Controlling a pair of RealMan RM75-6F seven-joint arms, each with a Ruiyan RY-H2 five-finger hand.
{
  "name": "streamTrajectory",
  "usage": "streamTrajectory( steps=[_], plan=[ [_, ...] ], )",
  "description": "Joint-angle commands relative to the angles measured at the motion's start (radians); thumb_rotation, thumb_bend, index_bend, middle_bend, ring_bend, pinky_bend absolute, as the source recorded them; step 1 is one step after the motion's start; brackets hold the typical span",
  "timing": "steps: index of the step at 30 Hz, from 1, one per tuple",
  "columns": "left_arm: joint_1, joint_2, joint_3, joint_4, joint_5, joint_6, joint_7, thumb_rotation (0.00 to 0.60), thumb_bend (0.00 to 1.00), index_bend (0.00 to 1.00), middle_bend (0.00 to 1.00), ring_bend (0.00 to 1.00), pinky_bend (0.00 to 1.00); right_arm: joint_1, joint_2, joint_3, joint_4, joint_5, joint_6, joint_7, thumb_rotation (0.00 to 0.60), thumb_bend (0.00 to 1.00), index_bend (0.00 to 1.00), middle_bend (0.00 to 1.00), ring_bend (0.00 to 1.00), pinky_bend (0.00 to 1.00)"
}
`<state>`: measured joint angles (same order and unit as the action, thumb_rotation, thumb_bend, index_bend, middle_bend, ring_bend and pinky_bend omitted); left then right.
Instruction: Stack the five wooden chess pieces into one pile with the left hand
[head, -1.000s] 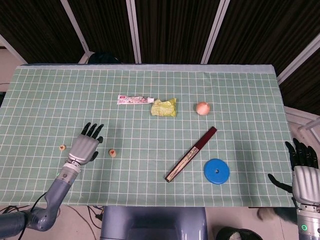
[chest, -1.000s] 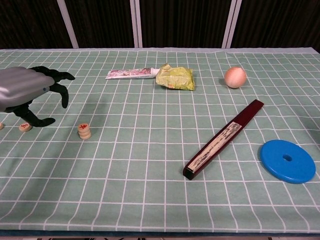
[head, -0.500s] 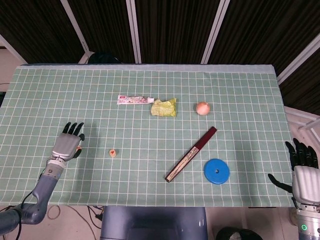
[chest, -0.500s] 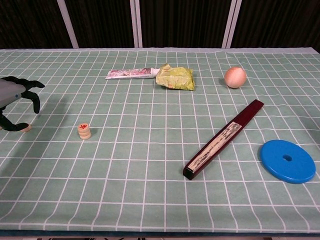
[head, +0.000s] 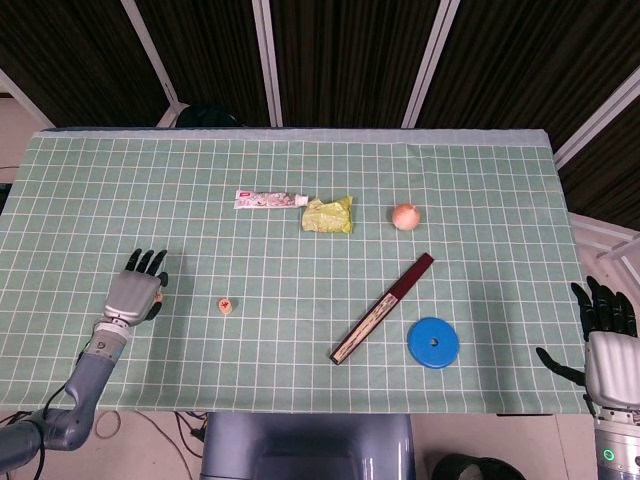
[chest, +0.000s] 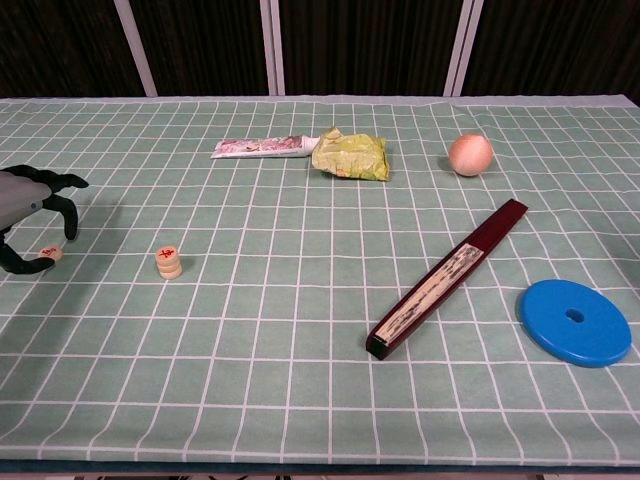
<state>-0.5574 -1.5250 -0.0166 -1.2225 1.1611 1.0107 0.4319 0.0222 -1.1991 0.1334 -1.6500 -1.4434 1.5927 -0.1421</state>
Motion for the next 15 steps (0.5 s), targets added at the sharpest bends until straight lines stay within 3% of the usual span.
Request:
streamTrajectory(
  steps=[1,15],
  plan=[
    [0.003,0.000,0.000,0.002,0.001,-0.001,0.004,0.600,0.31,0.42,0.00,0.00,0.00,0.000,0.000,0.000,0.000,0.001,-0.001,0.000,0.600,0.23,0.08,0.01,0.00,0.00],
    [0.013,-0.003,-0.002,0.012,0.009,-0.009,0.028,0.600,0.31,0.46,0.00,0.00,0.00,0.000,-0.001,0.001,0.000,0.001,0.001,-0.001,0.600,0.23,0.08,0.01,0.00,0.00]
  ],
)
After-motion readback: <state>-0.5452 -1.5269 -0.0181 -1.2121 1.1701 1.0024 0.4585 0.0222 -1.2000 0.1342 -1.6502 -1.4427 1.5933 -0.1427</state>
